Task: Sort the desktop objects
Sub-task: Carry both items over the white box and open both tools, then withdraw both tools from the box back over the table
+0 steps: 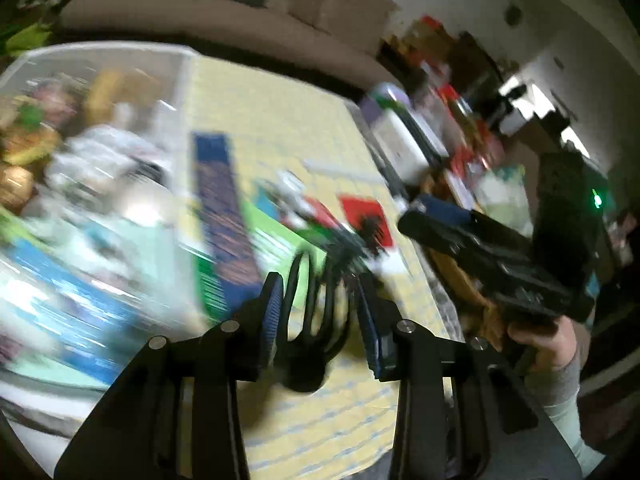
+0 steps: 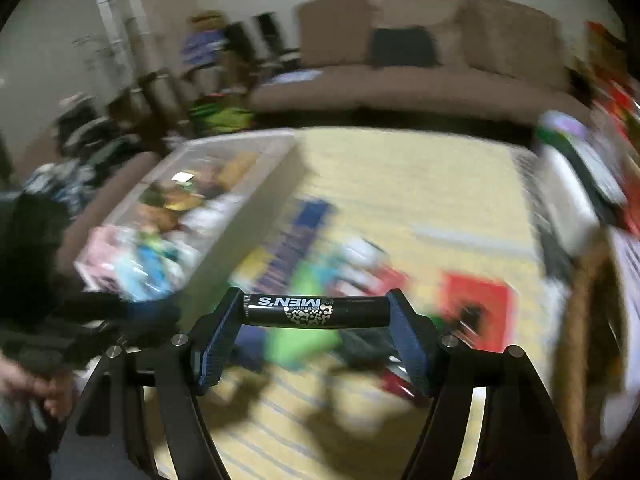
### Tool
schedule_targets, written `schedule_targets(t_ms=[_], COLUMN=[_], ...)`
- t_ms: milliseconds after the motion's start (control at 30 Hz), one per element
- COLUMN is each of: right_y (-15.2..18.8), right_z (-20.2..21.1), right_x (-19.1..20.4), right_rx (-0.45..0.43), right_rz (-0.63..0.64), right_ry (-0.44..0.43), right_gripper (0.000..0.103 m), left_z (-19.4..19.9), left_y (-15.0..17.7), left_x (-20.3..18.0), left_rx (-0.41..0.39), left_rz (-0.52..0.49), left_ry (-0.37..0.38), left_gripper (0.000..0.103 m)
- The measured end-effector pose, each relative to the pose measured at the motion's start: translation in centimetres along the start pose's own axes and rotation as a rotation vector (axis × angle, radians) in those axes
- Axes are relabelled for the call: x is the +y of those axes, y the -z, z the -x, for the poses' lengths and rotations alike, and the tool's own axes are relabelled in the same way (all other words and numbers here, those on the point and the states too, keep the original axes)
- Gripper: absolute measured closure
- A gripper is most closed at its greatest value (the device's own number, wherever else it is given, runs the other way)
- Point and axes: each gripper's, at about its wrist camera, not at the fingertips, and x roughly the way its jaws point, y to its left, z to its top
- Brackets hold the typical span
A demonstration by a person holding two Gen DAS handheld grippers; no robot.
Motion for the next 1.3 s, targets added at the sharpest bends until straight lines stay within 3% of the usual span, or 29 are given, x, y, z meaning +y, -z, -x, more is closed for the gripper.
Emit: schedule_targets(t_ms=[267, 433, 633, 767, 833, 967, 1067, 1200, 1300], right_y=[-11.1, -16.1, -17.1, -16.2, -16.1, -16.1, -15.9, -13.6, -9.8], right_z=[-10.9, -17.7, -26.2, -28.7, -29.7, -27.8, -24.3, -17.3, -11.5], right_x=[10.4, 15.2, 18.1, 19.1, 19.1, 17.8, 16.1, 12.8, 9.9], right_rx=[0.069, 0.108, 0.193, 0.219, 0.243, 0.211, 0.181, 0.146, 0.132], right_rz=[0.113, 0.17, 0.216, 0.243, 0.219, 0.173, 0.15, 0.132, 0.153], right_ry=[-0.142, -0.169, -0.148, -0.138, -0.151, -0.133, -0.158, -0.183, -0.161], right_gripper=[0.029, 0.029, 0.029, 0.029, 0.029, 0.024, 0.024, 0.024, 0.024], left_z=[8.7, 9.5, 8.7, 8.1, 8.4, 9.0, 9.1, 8.2, 6.5], left_y=[-10.0, -13.0, -12.5, -10.6, -9.9, -9.1, -8.4, -5.8, -2.6], left_x=[13.5, 19.0, 22.6, 22.8, 22.6, 22.5, 20.4, 13.2, 6.5], left_rx=[-0.107, -0.119, -0.127, -0.114, -0.114, -0.128, -0.132, -0.132, -0.104], left_rz=[0.118, 0.136, 0.171, 0.17, 0.18, 0.195, 0.155, -0.022, -0.186], left_ry=[-0.197, -0.287, -0.288, -0.285, -0.29, -0.318, -0.278, -0.215, -0.139], left_gripper=[0.07, 0.07, 0.07, 0.075, 0.07, 0.059, 0.052, 0.038, 0.035])
